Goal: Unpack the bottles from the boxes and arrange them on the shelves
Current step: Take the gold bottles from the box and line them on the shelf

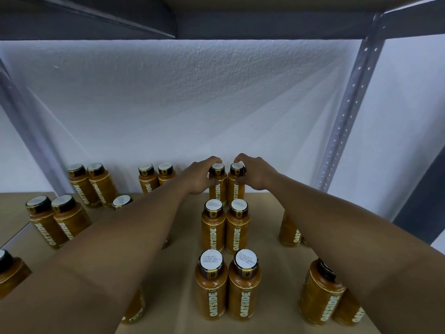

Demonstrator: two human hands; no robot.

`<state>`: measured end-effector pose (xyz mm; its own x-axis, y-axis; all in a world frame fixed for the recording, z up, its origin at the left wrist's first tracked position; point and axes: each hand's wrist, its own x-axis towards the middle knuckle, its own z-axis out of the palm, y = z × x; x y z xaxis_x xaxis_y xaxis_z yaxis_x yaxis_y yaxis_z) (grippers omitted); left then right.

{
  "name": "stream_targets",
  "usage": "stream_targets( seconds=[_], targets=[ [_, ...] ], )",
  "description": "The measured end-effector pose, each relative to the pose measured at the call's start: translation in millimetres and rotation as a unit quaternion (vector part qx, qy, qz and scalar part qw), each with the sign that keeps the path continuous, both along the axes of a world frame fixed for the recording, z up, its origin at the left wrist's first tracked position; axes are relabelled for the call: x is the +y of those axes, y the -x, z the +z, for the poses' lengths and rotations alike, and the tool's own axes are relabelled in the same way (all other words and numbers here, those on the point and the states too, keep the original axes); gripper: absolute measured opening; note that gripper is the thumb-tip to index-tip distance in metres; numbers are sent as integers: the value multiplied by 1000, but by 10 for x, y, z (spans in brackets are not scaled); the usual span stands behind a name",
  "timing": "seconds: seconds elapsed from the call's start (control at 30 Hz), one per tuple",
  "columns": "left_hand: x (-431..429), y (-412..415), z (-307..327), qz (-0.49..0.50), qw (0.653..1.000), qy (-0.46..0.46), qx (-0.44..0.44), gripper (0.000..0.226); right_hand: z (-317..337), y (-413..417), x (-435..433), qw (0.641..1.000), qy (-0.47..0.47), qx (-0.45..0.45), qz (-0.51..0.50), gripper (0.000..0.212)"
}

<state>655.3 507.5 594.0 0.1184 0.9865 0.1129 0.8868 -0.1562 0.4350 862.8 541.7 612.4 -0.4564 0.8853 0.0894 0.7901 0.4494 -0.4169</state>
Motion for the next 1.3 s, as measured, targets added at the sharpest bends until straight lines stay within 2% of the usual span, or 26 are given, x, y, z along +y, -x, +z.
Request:
stream_targets(
  seconds=[0.67,0.97,1.17,1.3],
  targets=[
    [-46,-17,16,0,1000,4,2,67,-48,-18,-15,1000,-4,4,-2,58],
    [-169,13,114,13,1000,28,5,72,-2,-87,-78,1000,19,14,-12,77],
    [-325,12,227,29,999,32,-2,65,123,-177,-207,1000,8,11,-20,69],
    [-481,-9,331,34,999,7,15,52,228,-213,-344,1000,-10,-1,-25,58]
  ],
)
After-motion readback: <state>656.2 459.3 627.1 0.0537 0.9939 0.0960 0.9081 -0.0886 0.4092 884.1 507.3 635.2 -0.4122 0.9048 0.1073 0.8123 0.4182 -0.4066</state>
